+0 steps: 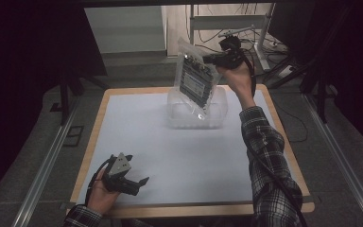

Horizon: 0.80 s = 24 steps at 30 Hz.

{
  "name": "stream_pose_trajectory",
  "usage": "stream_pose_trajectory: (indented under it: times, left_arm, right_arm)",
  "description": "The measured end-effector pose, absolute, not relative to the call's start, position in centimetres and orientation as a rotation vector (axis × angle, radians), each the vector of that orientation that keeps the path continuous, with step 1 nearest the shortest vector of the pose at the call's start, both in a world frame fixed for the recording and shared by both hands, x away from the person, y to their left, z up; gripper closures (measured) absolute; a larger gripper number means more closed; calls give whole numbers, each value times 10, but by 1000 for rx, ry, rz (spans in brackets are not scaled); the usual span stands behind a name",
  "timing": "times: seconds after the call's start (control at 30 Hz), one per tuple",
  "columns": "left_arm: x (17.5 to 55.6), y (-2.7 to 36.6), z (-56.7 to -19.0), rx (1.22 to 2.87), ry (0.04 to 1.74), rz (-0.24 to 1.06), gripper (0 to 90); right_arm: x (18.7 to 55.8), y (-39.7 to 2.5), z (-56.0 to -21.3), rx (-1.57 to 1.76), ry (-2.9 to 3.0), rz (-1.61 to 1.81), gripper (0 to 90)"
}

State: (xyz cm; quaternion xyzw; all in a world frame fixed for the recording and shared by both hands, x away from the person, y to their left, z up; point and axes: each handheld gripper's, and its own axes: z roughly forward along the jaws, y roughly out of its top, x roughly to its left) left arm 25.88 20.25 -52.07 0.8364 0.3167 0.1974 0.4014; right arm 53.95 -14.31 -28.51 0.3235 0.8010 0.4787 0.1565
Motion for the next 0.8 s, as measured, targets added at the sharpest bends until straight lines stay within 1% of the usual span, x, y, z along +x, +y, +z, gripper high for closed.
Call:
stream_pose_trajectory:
  times: [0.53, 0.67, 0.8]
  left_arm:
    - [258, 200, -521, 2130, 787, 497, 8]
    - [258, 200, -521, 2133, 786, 497, 8]
    - [258, 199, -521, 2135, 786, 497, 8]
  right_arm:
    - [556, -136, -320, 972, 2324, 1374, 890]
    - [559, -137, -334, 1000, 2337, 1397, 890]
    - [560, -142, -341, 1025, 2330, 1425, 890]
